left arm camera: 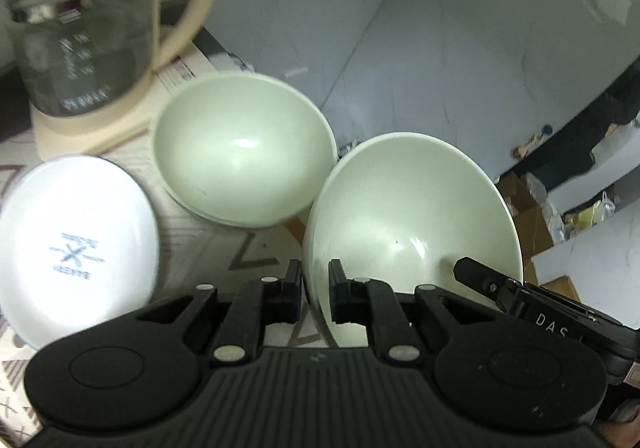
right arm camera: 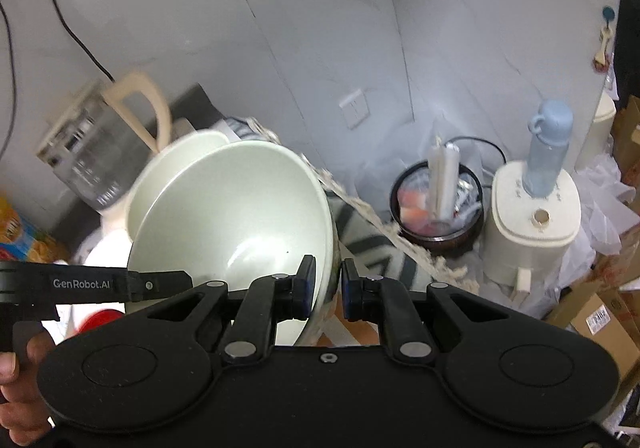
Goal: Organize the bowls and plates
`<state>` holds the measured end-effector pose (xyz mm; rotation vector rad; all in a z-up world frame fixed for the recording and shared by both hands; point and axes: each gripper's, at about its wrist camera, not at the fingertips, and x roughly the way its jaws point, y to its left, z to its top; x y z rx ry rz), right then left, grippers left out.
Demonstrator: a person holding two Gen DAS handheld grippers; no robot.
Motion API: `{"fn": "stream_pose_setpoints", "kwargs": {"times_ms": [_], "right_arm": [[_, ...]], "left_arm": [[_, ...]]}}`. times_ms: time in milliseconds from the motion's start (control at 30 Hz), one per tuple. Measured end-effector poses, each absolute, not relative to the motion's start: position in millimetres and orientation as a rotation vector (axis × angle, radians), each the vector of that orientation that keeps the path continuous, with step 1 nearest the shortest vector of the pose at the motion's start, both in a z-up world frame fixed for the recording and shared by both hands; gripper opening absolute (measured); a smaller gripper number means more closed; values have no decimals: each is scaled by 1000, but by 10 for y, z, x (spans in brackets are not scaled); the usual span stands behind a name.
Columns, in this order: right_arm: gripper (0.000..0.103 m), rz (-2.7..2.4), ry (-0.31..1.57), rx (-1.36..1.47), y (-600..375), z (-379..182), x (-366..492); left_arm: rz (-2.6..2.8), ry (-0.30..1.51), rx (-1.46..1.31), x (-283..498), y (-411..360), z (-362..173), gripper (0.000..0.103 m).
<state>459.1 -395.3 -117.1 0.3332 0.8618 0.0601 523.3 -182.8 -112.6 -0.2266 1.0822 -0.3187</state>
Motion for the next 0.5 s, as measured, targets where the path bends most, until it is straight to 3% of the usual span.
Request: {"fn": "stream_pose_setpoints", "kwargs": {"times_ms": [500], "right_arm": [[14,178,773,313,-3445,-782,4468]], "left_arm": [[-227,1015,-300,4850,-1200,-810,12]]}}
